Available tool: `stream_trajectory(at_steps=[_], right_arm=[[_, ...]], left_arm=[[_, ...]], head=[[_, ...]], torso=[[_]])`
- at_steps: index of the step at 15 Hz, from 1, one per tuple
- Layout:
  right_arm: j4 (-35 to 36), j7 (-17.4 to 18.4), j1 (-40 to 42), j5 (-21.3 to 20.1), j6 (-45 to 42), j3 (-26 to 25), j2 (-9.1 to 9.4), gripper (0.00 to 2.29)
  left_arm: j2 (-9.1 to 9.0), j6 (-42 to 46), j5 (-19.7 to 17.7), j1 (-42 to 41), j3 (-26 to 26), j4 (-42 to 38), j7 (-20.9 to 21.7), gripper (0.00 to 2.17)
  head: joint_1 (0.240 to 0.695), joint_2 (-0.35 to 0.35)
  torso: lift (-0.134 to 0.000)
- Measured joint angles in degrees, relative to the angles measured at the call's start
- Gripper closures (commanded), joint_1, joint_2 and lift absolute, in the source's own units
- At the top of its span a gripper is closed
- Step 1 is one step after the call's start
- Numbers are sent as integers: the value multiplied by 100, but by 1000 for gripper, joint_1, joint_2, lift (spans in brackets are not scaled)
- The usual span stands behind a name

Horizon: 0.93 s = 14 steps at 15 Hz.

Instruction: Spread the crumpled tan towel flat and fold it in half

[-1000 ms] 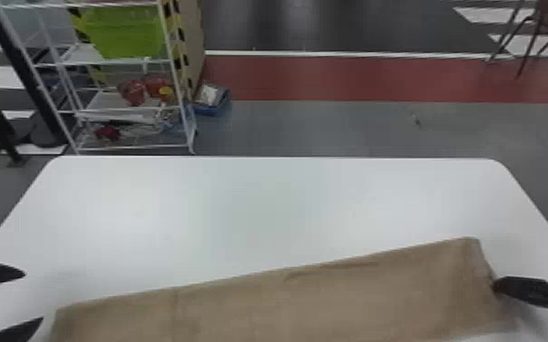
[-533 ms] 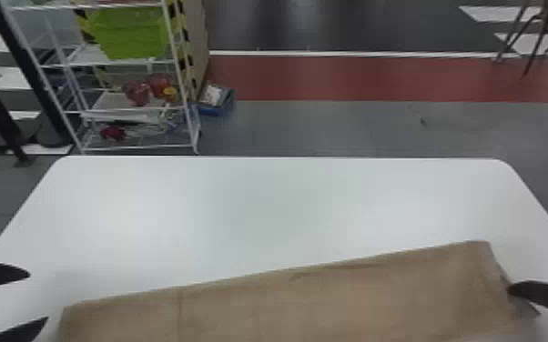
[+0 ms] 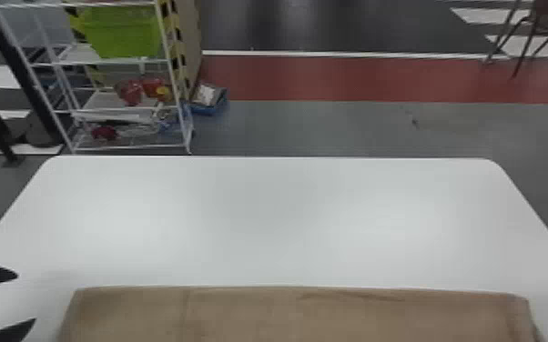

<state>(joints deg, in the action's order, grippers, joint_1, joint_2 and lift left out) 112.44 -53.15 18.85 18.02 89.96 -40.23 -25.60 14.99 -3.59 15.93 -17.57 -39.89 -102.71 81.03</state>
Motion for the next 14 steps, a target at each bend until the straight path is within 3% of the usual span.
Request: stream_trajectory(at_steps=[5,6,7,8,14], right_arm=[[176,-49,328,106,0,-181,53,1305],[164,-32,300,101,0,-181,64,917],[163,-33,266,99,0,-183,70,205],[181,-49,248,109,0,-214,76,-1],[359,-39,224,253,0,-529,152,16]], left_arm=[[4,-5,-1,16,-1,-17,0,151],[4,-4,-8,17,-2,-27,5,151],[1,-4,-25,17,-13,-37,8,140],[-10,-5,-56,16,-40,-42,3,137],[-32,-8,-134,8,-103,-28,0,137]], head=[[695,-20],[695,-21],[695,-21],[695,-20],[695,-30]], torso=[[-123],[-123],[-123],[-123],[-123]])
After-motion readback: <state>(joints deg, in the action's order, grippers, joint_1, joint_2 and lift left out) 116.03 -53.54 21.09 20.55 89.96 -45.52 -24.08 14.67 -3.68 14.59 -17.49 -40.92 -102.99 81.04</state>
